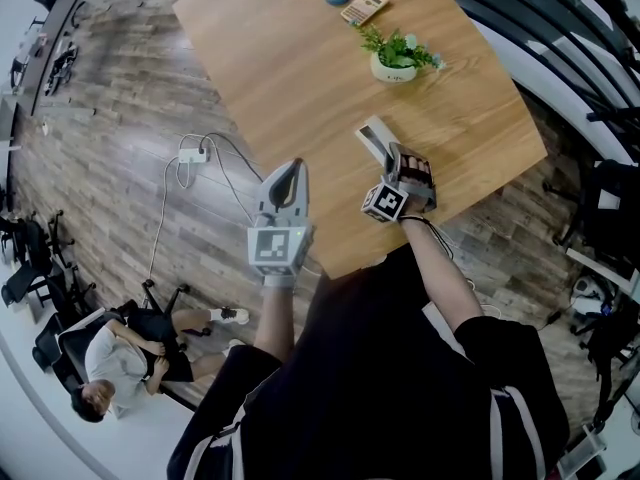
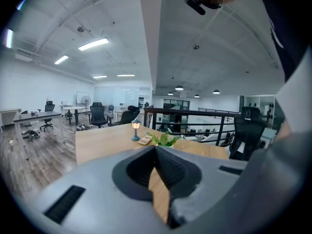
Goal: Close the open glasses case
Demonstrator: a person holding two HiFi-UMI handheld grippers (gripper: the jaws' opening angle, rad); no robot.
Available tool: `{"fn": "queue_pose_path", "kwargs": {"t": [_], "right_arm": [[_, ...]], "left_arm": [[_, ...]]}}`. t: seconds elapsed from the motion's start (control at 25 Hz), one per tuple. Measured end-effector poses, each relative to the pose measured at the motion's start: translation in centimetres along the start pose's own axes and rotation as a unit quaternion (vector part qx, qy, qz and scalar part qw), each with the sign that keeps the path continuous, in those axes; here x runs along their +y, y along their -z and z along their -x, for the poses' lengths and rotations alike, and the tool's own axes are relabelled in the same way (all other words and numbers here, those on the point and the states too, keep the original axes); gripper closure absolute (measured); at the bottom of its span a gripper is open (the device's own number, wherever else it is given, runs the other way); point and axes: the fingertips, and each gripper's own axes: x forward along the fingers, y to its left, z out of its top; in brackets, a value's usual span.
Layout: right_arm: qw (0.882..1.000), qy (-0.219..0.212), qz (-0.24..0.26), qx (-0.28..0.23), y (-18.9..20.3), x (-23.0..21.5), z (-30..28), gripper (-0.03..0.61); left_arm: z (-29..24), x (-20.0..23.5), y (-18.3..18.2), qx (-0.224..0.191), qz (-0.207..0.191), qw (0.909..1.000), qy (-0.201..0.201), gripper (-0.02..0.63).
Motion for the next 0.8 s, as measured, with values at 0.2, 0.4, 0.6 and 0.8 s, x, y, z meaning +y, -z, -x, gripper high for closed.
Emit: {"fn": "queue_pose_path", "kwargs": {"t": [0.2, 0.4, 0.6, 0.8], "right_arm": [[0.997, -0.071, -0.036, -0.013, -0.7, 1.3, 0.5, 0.459], [0.977, -0.141, -0.157, -0.037, -1.3, 1.4, 1.2, 0.419], [0.947, -0.181, -0.256, -0.067, -2.1, 1.2, 1.8, 0.407], [0.916, -0.214, -0.330, -0.083, -2.7, 1.7, 2.5, 0.498]], "left_arm": [[0.0, 0.2, 0.8, 0.000, -0.006, 1.0000, 0.005, 0.614], [0.1, 0.0, 0.3, -0.001, 0.001, 1.0000, 0.004, 0.615], [0.2, 0.4, 0.9, -0.002, -0.004, 1.0000, 0.008, 0.614], [-0.1, 0.6, 1.3, 0.000, -0.009, 0.9999, 0.008, 0.614]]}}
